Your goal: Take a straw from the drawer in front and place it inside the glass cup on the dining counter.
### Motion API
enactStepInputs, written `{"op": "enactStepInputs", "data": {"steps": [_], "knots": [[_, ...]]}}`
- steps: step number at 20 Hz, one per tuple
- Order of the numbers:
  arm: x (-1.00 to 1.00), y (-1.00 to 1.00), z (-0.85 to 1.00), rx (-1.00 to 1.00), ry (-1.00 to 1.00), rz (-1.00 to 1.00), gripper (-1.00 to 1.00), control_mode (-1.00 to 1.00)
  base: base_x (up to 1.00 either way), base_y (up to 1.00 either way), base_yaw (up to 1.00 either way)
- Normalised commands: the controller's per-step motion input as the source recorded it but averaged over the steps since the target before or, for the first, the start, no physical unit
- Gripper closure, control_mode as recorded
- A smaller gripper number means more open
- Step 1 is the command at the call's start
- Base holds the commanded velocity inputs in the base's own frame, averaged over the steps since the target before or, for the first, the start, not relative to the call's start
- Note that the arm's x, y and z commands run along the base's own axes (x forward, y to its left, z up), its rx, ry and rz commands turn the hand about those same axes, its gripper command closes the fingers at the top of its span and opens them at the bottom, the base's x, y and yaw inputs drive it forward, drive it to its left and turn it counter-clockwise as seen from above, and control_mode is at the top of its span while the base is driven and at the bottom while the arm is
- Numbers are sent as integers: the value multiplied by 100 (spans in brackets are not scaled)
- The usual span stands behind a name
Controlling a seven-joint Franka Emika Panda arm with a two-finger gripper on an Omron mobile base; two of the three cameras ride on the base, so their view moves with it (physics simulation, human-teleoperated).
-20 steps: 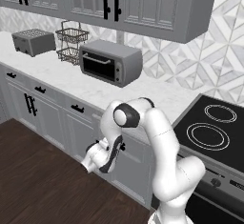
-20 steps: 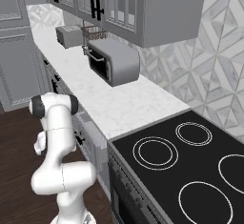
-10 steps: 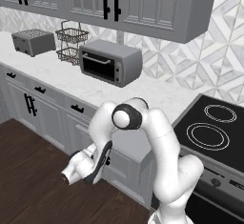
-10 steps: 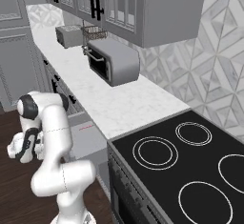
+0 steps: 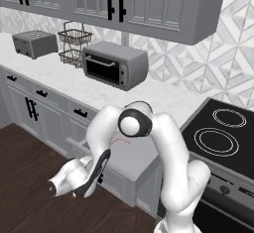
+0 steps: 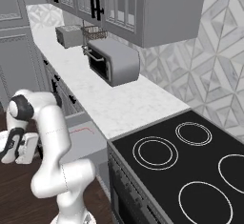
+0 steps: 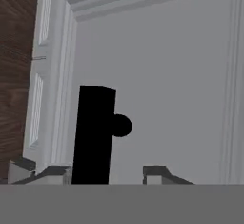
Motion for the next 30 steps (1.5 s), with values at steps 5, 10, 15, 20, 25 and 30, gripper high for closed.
{"op": "enactStepInputs", "data": {"steps": [5,10,15,20,25,30], "knots": [[-59,0,92,61,35,13,-100,-100,0,0,0],[-74,-8,100,65,31,7,-100,-100,0,0,0],[-24,-78,100,42,14,-3,-100,-100,0,0,0],[44,-64,99,10,8,-11,-100,-100,0,0,0],[58,-11,98,0,13,-12,-100,-100,0,0,0],[77,0,43,-4,30,-13,-100,-100,0,0,0]]}}
